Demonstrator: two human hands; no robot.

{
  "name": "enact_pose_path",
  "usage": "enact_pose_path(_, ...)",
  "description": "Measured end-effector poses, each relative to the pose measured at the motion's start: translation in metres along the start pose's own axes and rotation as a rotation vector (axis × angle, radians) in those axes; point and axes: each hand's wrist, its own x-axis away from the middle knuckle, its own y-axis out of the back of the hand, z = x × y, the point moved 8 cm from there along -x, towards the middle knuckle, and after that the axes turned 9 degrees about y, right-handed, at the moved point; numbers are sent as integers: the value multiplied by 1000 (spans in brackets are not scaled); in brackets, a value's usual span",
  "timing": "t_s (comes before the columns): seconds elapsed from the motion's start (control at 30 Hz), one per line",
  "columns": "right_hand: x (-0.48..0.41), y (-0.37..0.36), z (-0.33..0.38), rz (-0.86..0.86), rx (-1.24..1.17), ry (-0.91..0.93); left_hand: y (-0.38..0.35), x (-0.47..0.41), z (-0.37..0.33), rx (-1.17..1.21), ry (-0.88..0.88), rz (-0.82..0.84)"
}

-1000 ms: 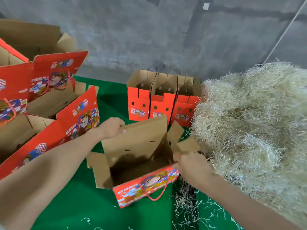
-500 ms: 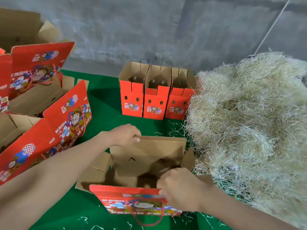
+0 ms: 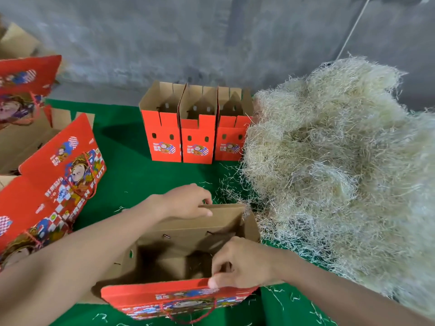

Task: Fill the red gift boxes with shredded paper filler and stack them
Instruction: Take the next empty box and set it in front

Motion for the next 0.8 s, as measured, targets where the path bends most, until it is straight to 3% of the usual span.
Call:
enact_pose_path(0.13,17,26,-22,-190,42,-57,20,-10,-42,171,-67,-165)
enact_pose_path(0.23,51,81,-51,-535,149,-166,40,-23,-71,299,-84,-283)
enact_pose_path(0.37,135,154,-102,-956,238,-397,45,-46,-110,393,-81,-265)
enact_pose_path(0.5,221,185,-169,-972,210,-754,41,-70,-146,433,-87,-252)
enact_pose_path(0.63,300,211,-196,-1150,389,-839,39,-96,-180,438,-83,-264)
enact_pose_path(0.7,326,223,-210,-1114,496,-943,36,-112,-200,381,-78,-259)
enact_pose_path(0.8,347,227,-246,-989,362,-1137,32,-133,-231,337,-98,-219)
